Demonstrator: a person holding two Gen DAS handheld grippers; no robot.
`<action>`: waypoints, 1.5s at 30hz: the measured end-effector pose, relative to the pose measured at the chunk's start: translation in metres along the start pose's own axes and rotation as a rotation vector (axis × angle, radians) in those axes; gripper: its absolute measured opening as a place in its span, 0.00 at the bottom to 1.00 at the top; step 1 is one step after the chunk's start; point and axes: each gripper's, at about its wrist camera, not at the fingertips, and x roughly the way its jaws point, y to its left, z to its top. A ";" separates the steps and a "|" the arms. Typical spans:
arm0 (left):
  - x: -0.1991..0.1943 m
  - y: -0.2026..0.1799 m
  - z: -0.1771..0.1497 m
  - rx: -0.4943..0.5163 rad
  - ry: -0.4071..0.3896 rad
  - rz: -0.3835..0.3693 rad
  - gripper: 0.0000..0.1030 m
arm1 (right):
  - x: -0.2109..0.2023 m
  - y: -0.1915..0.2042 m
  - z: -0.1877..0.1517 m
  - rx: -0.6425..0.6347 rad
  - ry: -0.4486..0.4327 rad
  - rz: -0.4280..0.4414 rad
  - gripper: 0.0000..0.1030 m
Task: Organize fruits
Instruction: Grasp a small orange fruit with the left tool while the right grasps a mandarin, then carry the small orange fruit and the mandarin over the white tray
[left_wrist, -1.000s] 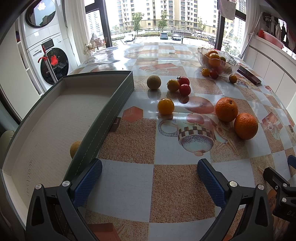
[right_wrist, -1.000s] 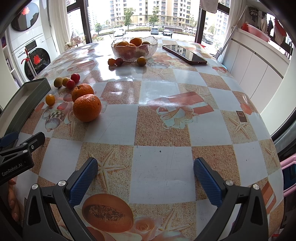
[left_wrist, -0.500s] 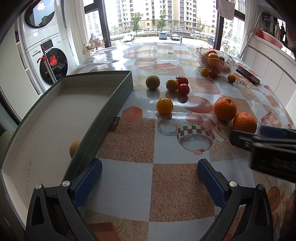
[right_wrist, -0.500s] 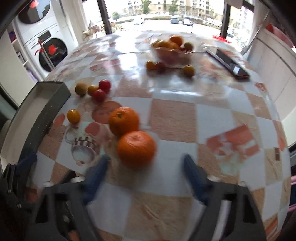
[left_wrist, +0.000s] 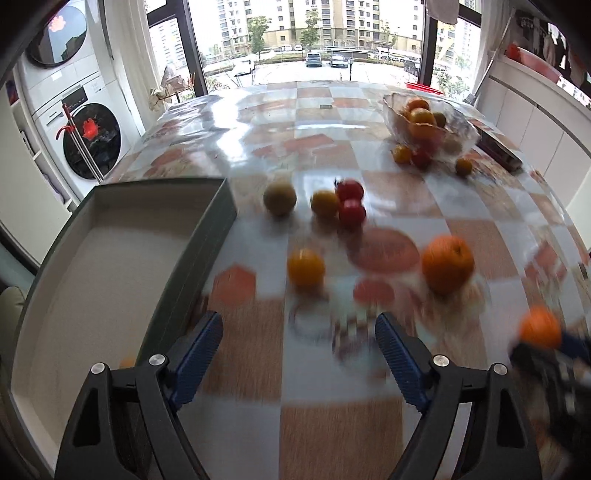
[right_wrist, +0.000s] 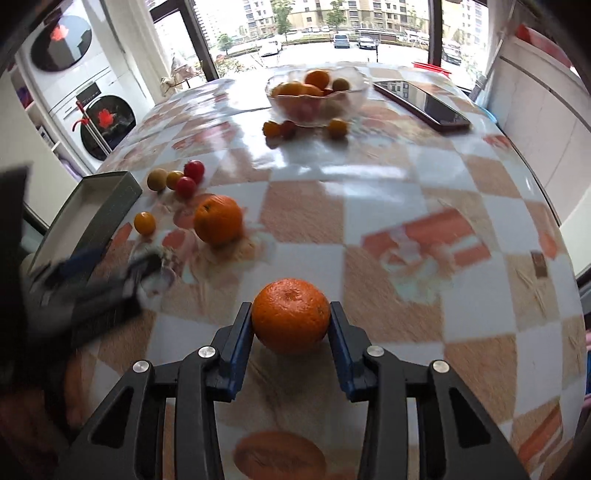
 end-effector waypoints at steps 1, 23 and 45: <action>0.005 -0.001 0.005 -0.003 0.011 0.000 0.82 | -0.001 -0.002 -0.002 0.006 -0.001 0.001 0.41; -0.065 0.036 -0.019 -0.075 -0.107 -0.129 0.22 | -0.014 -0.004 -0.029 0.026 -0.009 0.000 0.41; -0.053 0.191 -0.070 -0.297 -0.061 0.107 0.22 | -0.005 0.160 -0.001 -0.205 0.037 0.200 0.41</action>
